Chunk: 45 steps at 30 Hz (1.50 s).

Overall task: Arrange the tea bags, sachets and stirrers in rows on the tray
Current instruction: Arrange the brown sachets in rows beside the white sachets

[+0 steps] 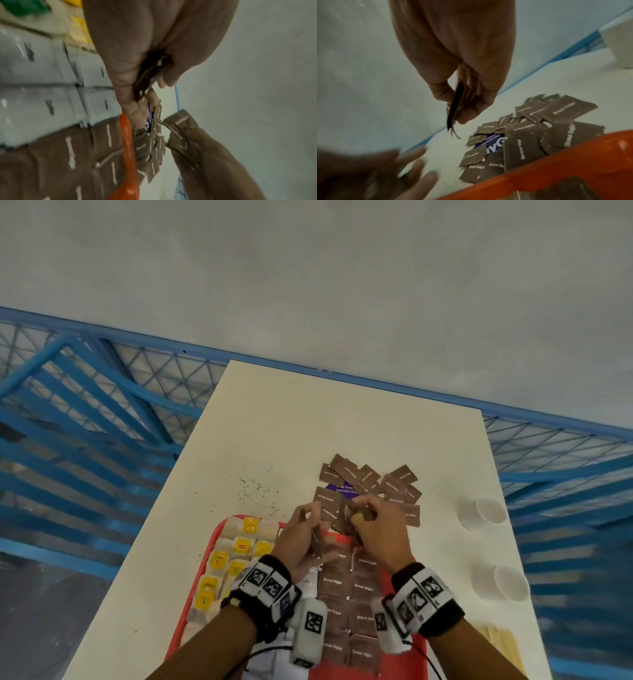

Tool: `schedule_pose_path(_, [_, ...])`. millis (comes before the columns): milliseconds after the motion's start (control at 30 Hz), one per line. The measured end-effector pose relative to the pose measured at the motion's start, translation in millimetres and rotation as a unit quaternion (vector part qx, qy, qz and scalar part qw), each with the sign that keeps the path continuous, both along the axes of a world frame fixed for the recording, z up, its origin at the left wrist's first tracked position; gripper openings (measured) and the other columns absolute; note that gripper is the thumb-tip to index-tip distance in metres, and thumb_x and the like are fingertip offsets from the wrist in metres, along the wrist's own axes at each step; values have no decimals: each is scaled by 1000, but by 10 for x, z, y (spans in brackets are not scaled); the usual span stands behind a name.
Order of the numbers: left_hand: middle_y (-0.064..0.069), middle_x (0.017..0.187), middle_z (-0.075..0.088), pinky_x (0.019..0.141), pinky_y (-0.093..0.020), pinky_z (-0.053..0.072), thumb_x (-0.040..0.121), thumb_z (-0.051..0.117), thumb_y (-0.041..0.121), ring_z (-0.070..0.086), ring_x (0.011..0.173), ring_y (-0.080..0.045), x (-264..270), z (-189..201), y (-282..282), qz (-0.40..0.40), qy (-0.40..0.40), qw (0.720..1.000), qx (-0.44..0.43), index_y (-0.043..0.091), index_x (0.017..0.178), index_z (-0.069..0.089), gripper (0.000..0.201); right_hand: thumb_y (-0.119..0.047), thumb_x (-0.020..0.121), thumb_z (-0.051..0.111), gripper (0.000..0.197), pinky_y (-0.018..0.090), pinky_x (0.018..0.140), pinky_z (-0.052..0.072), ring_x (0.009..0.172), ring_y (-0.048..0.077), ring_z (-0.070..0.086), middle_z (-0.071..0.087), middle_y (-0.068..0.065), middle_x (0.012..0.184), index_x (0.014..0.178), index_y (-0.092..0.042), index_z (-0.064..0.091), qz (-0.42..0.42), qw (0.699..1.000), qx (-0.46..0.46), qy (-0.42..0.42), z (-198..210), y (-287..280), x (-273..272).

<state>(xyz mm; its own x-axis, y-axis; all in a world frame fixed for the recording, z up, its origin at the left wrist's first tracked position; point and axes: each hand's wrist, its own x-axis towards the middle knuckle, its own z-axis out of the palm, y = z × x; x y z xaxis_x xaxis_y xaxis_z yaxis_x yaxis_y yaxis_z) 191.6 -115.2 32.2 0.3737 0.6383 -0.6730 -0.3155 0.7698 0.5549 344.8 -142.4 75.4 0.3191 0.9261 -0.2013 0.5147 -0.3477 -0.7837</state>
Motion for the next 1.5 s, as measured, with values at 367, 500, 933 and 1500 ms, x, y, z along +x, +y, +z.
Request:
schedule_pose_path(367, [-18,84,69,63,-46,61,103,44,24,67,73,-27,58,178,-337,-46,-50,996,-52,7,91,66,30,-3,84,68,22,19,79,50,86,2,65,72,-9,90,101,-17,70,54,996,28,61,54,-752,-122])
schedule_pose_path(500, [-23,109,67,80,-57,56,102,45,36,65,99,-37,-85,278,-466,-163,-61,984,-48,10,109,72,38,6,83,70,15,21,60,53,68,11,71,75,3,78,96,1,70,-27,962,21,270,250,-873,-88])
schedule_pose_path(933, [-32,118,63,76,-45,61,96,52,5,67,99,-39,-425,421,-662,-147,-155,977,-25,-4,125,59,31,-43,88,66,44,13,97,36,115,-10,45,54,-31,122,128,-53,52,211,971,101,-47,136,-1137,-312])
schedule_pose_path(1500, [-15,88,76,46,-27,54,86,74,15,73,69,-31,-586,804,-917,-276,68,933,223,16,109,73,23,-17,88,71,11,21,62,50,66,12,62,70,2,75,87,-6,72,6,956,37,291,384,-1470,-215])
